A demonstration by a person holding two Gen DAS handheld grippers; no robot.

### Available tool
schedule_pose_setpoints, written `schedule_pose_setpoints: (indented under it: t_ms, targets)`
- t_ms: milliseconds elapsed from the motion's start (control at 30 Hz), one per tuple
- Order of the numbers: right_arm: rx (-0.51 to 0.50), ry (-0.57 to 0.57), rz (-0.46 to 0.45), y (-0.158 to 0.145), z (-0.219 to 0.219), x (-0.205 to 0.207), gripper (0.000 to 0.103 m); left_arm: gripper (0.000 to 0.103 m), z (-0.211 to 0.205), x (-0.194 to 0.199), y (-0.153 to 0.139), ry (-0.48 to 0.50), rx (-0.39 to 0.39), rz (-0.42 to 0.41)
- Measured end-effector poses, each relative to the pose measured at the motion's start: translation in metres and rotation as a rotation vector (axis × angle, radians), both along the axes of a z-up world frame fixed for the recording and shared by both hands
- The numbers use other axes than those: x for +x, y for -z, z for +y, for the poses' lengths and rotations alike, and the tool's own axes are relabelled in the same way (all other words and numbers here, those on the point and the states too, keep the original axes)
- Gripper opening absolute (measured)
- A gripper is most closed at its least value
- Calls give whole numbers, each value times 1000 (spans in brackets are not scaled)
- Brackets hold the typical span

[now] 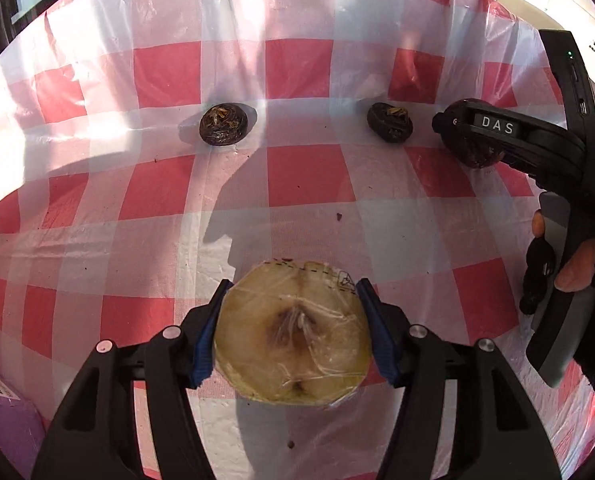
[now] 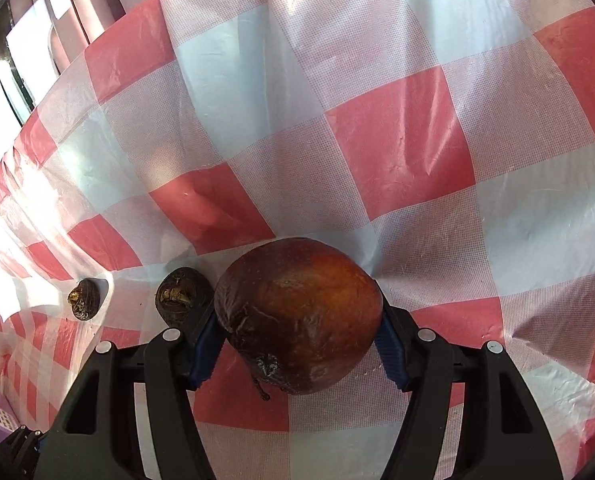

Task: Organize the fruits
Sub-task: 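Carry the pear half and dark red fruit with both grippers over the box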

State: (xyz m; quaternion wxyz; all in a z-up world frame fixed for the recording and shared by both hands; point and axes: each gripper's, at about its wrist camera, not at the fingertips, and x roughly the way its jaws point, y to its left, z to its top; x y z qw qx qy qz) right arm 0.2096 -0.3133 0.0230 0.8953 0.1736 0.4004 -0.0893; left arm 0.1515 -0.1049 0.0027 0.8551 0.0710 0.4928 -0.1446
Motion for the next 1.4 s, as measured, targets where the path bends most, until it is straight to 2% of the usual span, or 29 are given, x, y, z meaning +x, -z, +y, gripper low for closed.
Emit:
schedule_pose_setpoints:
  t_ms: [100,200,333,667,867,1067,1200,1400]
  targets:
    - [25,3,-14,-4,22,-43,64,62,7,-17,0,18,33,27]
    - [41,21,14,-1,47,-89,64,62,35,-40,1,41,62,51]
    - [53,17,60,2,83,-143,64,62,44,-64,-9,75,89,73]
    - [15,-64,189,-13,154,-222,64,62,66,-124,-35,162,65,113]
    - [-76,-112,252,-27,198,-246,64,62,97,-154,-66,201,13,87]
    - [-178,-143,267,-46,237,-258,64,62,139,-170,-106,214,-38,13]
    - [-245,-180,256,-61,265,-255,64,62,167,-171,-124,201,-59,-30]
    - [-304,-243,208,-82,310,-245,64,62,211,-170,-134,174,-70,-58]
